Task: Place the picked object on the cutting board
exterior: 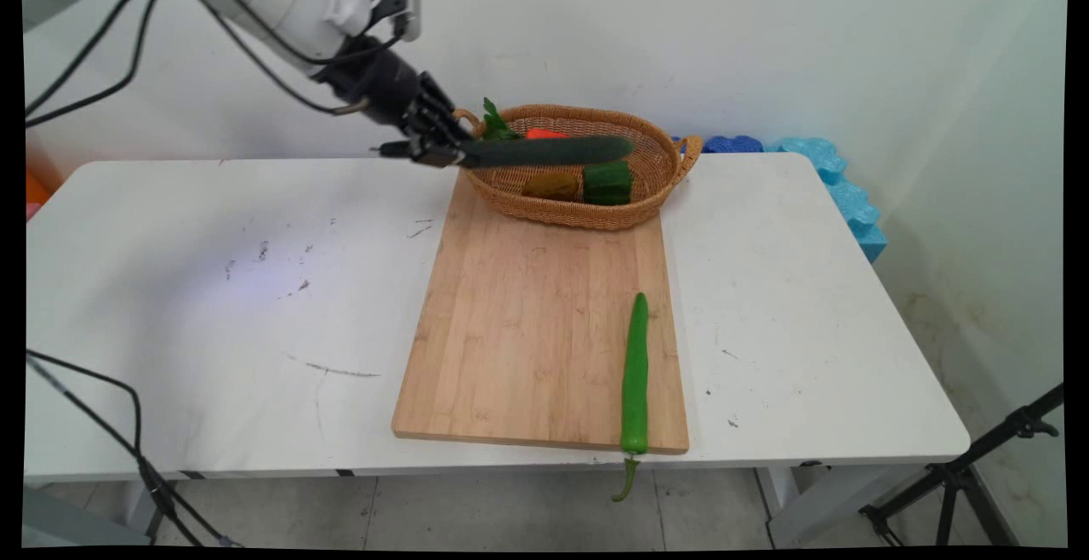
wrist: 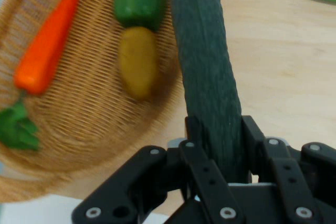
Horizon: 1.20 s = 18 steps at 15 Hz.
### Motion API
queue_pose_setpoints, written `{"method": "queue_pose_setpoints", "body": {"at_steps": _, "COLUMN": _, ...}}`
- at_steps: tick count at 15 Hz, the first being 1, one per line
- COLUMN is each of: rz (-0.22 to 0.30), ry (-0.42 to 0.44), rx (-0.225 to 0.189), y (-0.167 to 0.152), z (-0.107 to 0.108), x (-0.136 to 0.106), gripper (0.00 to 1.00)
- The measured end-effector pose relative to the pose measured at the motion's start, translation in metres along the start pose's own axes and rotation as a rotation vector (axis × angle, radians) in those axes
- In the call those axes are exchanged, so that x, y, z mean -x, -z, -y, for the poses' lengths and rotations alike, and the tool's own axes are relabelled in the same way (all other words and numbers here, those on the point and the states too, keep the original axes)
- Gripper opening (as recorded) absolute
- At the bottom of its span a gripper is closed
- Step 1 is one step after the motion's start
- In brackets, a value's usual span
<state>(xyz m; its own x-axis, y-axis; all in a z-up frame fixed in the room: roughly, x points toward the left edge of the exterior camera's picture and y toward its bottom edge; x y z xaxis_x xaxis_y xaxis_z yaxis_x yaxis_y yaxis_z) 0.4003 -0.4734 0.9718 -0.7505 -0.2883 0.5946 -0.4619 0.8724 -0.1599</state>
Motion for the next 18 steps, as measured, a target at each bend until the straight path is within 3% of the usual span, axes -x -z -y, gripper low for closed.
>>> {"method": "queue_pose_setpoints", "body": {"at_steps": 8, "rz": 0.037, "ry": 0.045, "rx": 0.147, "y": 0.037, "z": -0.064, "x": 0.049, "gripper": 0.0}}
{"method": "queue_pose_setpoints", "body": {"at_steps": 18, "rz": 0.065, "ry": 0.092, "rx": 0.304, "y": 0.027, "z": -0.12, "x": 0.1, "gripper": 0.0}}
